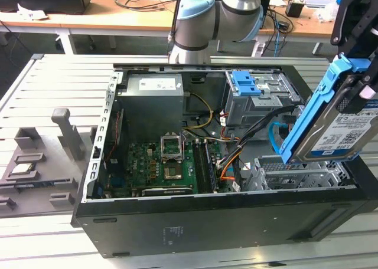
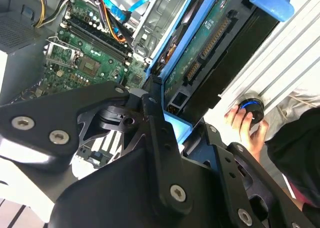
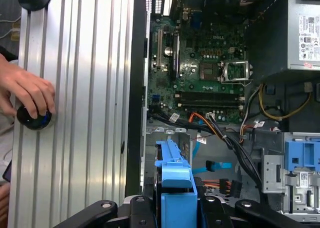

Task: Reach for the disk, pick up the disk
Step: 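Pick up the disk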

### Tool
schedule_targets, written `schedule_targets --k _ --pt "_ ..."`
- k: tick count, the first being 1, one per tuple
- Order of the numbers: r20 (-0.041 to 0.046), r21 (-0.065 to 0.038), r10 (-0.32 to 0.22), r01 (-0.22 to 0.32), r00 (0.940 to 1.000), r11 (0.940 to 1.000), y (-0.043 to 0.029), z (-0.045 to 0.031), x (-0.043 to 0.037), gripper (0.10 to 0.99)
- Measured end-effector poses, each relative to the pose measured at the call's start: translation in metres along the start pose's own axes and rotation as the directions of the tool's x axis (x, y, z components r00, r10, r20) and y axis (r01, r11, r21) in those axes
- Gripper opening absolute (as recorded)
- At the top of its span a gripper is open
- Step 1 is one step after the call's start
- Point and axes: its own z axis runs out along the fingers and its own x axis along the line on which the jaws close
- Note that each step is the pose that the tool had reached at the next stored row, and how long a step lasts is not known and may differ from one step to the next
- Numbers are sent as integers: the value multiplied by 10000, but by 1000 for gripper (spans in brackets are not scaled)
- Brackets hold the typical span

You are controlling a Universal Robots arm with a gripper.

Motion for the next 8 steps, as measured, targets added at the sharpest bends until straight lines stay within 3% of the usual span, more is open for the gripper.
schedule_targets --k 1,2,3,4,8 --pt "96 4 29 -29 9999 10000 2 7 -1 369" --pt "157 11 308 -309 9994 9995 0 143 -2 369" --pt "140 10 242 -242 9996 9997 53 295 -36 369" --pt "136 9 202 -202 9997 9998 47 402 -150 369" --pt "134 9 201 -202 9997 9998 46 402 -151 369"
